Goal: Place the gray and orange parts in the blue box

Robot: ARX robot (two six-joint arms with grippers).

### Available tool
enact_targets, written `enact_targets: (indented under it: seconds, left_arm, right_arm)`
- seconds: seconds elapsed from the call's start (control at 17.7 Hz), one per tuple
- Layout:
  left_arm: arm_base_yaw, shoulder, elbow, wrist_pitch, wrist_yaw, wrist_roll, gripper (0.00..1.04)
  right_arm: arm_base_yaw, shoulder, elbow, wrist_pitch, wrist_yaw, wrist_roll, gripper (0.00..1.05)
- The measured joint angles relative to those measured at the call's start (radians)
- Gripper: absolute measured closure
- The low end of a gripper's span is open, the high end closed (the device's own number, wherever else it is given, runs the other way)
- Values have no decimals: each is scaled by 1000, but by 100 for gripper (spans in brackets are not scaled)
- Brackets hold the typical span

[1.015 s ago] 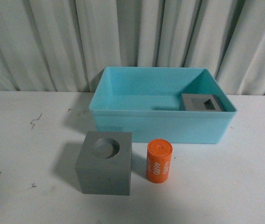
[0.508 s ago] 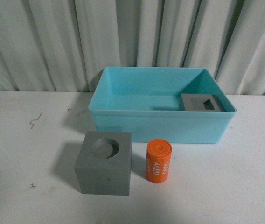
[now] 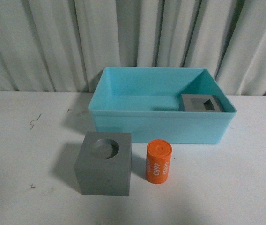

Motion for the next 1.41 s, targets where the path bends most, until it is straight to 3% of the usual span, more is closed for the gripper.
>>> enact_targets:
  seconds: [0.06,0.17,0.34,0.56,0.96,1.41]
  left_arm:
    - [-56,200,96,-129,-121,-104,7]
    - [-109,494,204,-56,-214,-251,7]
    - [-224,958,361,220,-223,-314,7]
    - [-293,1260,484,314,-224,-316,7]
    - [-405,1494,571,383,-231,-338,7]
    - [-434,1645,653,427,-222,-330,7]
  right_arm:
    - [0,0,0,0,2,1,16]
    - [0,0,0,2,0,1,5]
    - [0,0,0,1,0,0,6]
    - [0,0,0,1,0,0,6]
    - [0,0,0,1,0,0,6]
    - [0,0,0,1,0,0,6]
